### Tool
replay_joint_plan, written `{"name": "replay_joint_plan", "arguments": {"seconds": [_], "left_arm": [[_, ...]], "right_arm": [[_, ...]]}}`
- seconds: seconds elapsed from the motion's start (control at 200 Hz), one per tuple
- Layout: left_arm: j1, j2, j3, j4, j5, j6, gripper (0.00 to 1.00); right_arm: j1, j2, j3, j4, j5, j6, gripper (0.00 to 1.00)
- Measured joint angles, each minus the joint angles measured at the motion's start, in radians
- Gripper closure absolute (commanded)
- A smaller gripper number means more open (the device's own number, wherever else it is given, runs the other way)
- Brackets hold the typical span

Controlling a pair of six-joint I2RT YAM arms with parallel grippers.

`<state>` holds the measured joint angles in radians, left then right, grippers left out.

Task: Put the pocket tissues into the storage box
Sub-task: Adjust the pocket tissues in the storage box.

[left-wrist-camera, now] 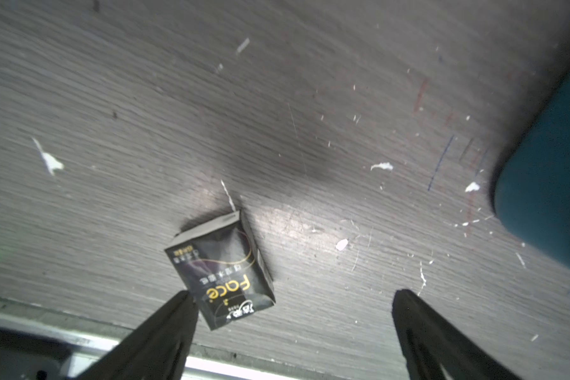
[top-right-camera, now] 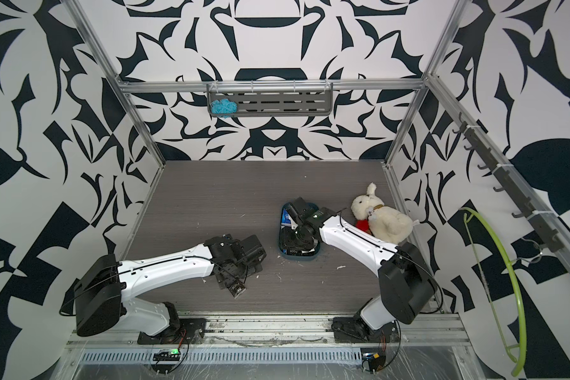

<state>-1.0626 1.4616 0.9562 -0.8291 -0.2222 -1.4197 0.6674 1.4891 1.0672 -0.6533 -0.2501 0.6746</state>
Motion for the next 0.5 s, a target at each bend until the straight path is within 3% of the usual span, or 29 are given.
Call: {"name": "replay_joint_plan", "arguments": {"seconds": [0.26, 0.5], "left_arm": [[-0.004, 0.117, 0.03, -0.014, 0.053, 0.031, 0.01], [-0.005, 0.114, 0.029, -0.024, 0.049, 0.032, 0.0]], "right_arm": [[0.0, -0.131, -0.061, -0.009, 0.015, -0.003, 0.4], [-0.007, -0.035, 0.056, -0.016, 0.029, -0.042, 0.4]]}}
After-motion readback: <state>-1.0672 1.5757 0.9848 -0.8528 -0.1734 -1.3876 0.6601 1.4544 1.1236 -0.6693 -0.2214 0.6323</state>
